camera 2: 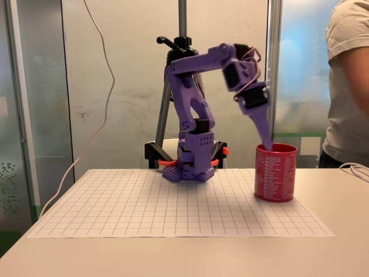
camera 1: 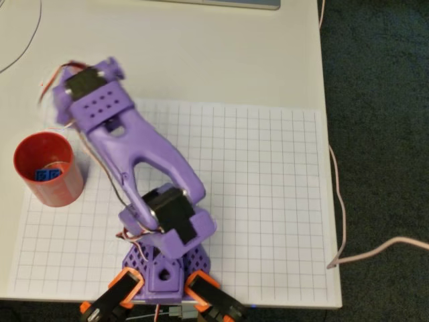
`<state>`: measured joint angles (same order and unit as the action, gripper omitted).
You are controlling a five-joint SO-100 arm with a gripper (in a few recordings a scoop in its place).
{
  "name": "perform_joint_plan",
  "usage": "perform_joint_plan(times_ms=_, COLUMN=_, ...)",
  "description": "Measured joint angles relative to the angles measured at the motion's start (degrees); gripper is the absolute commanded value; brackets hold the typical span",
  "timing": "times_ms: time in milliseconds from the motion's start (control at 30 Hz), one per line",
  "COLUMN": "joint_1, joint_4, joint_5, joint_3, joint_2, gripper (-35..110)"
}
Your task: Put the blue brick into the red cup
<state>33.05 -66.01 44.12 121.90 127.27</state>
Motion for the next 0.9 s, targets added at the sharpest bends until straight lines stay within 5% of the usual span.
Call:
perform_joint_plan(times_ms=300, joint_1=-29.0, joint_4=13.4, joint_5=-18.8, joint_3=10.3, joint_2=14.5, gripper=7)
perform_joint_plan(times_ms=467, joint_1=-36.5, joint_4=9.5, joint_5=-34.5, joint_3=13.6, joint_2=29.4, gripper=10)
perform_joint_plan(times_ms=700, joint_1=-28.9, joint_4=-9.5, joint_5=-41.4, joint_3=15.1, joint_2=48.5, gripper=14)
perform_joint_plan(times_ms=900, joint_1=-22.9, joint_4=-12.0, joint_5=-39.4, joint_3=23.3, joint_2=56.2, gripper=17)
